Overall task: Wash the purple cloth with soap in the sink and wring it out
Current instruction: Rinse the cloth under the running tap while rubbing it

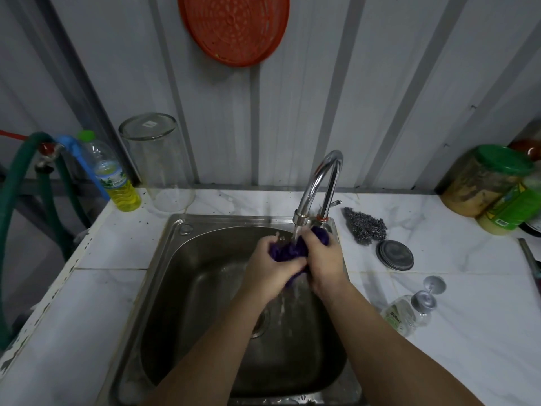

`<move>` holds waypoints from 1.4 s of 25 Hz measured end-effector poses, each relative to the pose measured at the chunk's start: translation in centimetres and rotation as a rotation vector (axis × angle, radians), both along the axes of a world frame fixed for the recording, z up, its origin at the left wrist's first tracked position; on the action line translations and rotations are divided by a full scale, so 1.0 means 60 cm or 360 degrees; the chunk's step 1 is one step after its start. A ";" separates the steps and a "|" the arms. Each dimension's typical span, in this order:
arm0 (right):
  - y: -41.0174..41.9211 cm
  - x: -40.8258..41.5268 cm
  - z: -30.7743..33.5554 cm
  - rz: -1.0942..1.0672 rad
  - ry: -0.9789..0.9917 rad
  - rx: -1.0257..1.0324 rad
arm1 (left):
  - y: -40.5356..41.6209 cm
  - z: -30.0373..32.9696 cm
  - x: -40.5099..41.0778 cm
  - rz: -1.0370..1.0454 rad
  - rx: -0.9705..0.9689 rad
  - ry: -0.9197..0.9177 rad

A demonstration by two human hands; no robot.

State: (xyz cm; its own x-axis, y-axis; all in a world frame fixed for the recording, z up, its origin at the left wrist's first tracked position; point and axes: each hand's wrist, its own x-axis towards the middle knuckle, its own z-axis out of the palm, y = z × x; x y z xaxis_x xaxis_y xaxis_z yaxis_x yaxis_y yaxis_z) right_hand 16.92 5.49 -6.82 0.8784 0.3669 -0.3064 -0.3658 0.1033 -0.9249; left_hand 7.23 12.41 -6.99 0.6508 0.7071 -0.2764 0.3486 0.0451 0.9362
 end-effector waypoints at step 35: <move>-0.034 -0.035 -0.013 0.0033 0.0145 0.0155 | 0.017 0.016 0.024 0.0431 -0.1225 -0.0565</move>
State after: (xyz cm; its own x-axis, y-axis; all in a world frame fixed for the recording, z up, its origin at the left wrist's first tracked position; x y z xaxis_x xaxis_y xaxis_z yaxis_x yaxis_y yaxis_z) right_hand 14.79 3.43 -7.59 0.8405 0.4163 -0.3468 -0.4509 0.1825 -0.8737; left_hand 8.64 13.42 -6.03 0.6257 0.5505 -0.5526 -0.0703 0.7453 0.6630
